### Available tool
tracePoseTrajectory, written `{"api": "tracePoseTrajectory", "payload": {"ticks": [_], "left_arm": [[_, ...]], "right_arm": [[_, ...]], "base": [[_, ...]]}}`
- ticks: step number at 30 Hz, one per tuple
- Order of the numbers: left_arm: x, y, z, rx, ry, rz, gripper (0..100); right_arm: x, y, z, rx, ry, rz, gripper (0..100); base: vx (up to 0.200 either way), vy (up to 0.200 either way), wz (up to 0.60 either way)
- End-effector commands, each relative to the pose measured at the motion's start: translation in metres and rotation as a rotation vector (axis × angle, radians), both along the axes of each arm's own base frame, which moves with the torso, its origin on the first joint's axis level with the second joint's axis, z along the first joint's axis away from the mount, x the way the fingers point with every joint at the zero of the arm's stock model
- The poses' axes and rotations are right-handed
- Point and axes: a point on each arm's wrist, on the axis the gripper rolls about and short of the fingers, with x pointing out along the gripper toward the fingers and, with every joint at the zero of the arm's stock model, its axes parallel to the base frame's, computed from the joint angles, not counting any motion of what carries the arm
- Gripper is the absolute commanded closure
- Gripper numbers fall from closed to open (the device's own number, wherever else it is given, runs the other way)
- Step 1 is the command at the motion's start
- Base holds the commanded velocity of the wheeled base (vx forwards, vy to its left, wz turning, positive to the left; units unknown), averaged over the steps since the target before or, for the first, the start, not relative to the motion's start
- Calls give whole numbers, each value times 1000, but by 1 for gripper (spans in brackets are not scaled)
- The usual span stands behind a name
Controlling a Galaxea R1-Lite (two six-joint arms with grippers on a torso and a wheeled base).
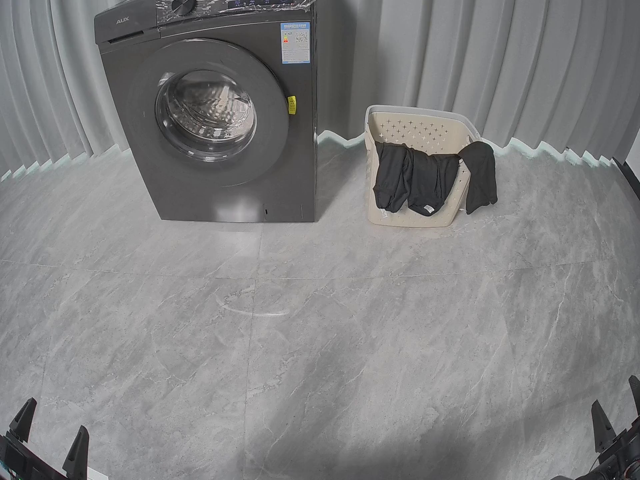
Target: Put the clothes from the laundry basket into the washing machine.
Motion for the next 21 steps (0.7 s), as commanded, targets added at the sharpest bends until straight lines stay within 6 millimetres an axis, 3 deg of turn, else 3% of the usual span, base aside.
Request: {"api": "tracePoseTrajectory", "payload": {"ticks": [1, 19, 21], "left_arm": [[0, 0, -4, 0, -3, 0, 0], [0, 0, -4, -5, -3, 0, 0], [0, 0, -5, -5, -1, 0, 0]], "right_arm": [[1, 0, -5, 0, 12, 1, 0], [1, 0, -5, 0, 12, 1, 0], [1, 0, -5, 0, 12, 1, 0]], "base": [[0, 0, 0], [0, 0, 0], [200, 0, 0]]}}
